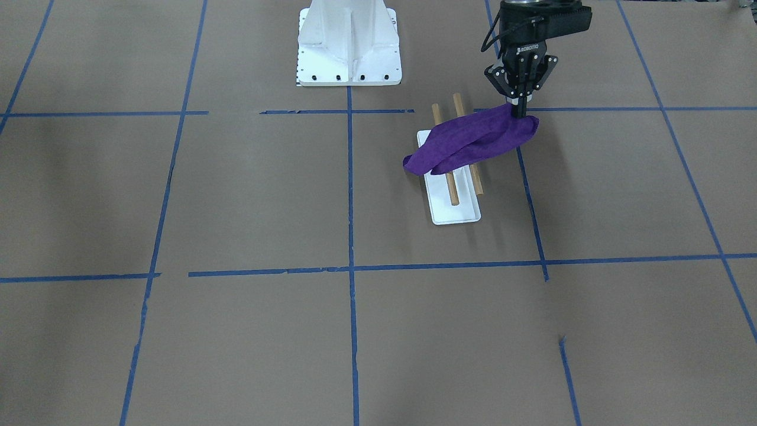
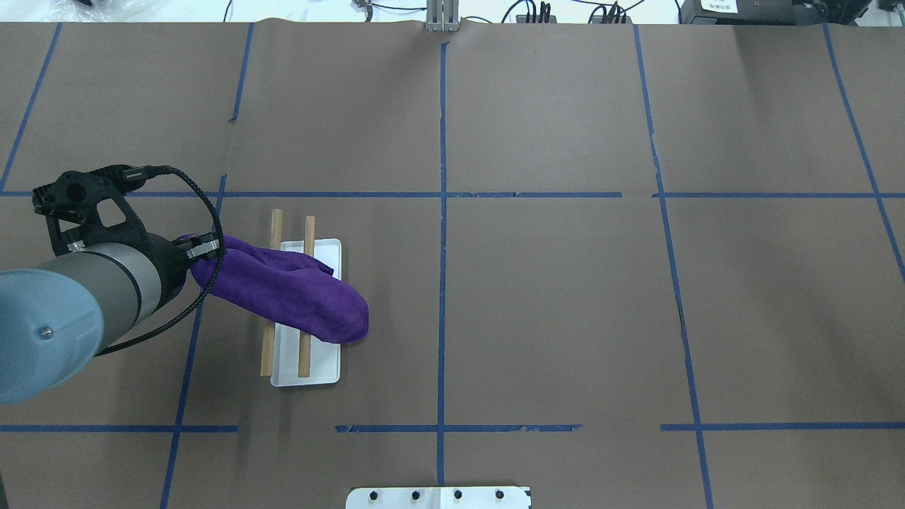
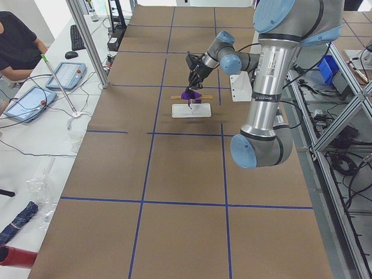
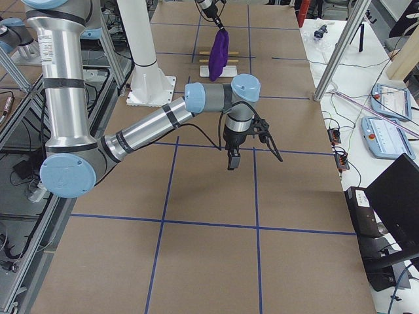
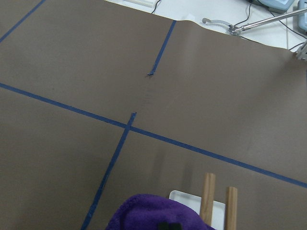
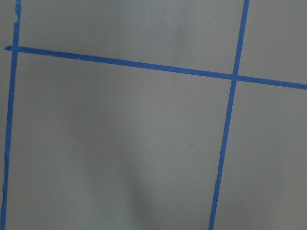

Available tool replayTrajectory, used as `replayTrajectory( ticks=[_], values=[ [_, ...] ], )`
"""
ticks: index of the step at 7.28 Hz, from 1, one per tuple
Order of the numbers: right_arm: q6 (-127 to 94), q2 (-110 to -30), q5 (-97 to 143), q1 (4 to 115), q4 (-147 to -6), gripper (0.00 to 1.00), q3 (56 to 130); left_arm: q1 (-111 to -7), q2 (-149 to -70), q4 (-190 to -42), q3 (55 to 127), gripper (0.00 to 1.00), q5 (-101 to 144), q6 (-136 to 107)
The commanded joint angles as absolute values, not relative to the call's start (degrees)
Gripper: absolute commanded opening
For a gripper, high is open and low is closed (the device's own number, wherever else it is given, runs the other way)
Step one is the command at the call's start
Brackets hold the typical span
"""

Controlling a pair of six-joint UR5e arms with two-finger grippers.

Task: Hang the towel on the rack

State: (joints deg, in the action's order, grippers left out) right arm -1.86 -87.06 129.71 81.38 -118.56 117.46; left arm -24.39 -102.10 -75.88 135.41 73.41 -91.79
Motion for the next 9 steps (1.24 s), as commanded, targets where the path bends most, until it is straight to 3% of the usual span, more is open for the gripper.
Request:
replayTrajectory(
  ticks=[1, 4, 5, 6, 9],
  values=[
    [-1.41, -87.36, 130.17, 82.53, -118.56, 1.00, 116.28, -24.43, -99.16, -76.02, 132.63, 0.00, 72.69, -89.49],
    [-1.41, -87.71, 130.17, 82.97, -115.69, 1.00, 115.23, -24.43, -98.17, -76.38, 131.49, 0.00, 72.69, -88.42],
    [-1.41, -88.06, 130.17, 83.06, -113.84, 1.00, 114.27, -24.43, -98.35, -77.42, 130.09, 0.92, 72.69, -88.42],
    [-1.41, -88.15, 130.17, 83.49, -111.73, 1.00, 112.87, -24.52, -97.91, -82.13, 128.34, 1.00, 72.69, -88.42],
    [-1.41, -90.86, 130.17, 84.37, -104.18, 1.00, 110.48, -29.58, -98.26, -82.44, 128.24, 1.00, 74.52, -73.52]
  ],
)
